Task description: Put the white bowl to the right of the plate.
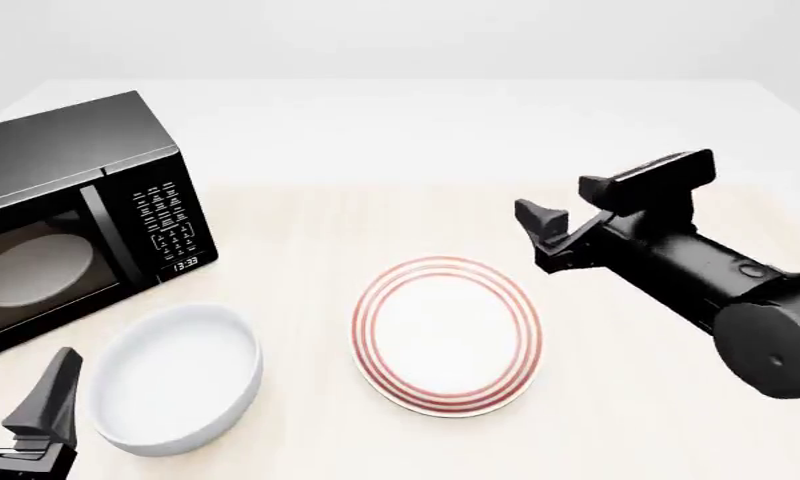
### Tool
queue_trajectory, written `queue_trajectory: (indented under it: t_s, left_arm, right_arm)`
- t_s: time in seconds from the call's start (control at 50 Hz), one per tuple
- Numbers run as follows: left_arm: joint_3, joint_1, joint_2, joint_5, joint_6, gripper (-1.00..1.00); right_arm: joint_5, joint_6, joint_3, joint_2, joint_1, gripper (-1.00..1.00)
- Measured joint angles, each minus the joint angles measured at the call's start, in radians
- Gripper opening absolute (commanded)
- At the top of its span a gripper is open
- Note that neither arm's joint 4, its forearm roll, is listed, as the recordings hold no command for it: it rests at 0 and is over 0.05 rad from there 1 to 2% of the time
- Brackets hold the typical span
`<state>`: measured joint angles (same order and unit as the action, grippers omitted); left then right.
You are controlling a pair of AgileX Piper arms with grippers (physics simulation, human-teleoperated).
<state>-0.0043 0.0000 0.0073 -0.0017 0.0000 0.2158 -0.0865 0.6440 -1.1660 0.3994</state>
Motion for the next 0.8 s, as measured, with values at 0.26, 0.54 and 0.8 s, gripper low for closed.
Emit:
queue_trajectory:
  t_s: [0.26,0.54,0.8]
  left_arm:
    - [0.0,0.0,0.0,0.0,0.0,1.0]
    - [0.0,0.0,0.0,0.0,0.0,1.0]
    - [0.0,0.0,0.0,0.0,0.0,1.0]
  right_arm:
    - [-0.124,0.004,0.242,-0.195,0.141,1.0]
    - [-0.313,0.009,0.521,-0.404,0.268,1.0]
    - [-0.42,0.036,0.712,-0.545,0.361,1.0]
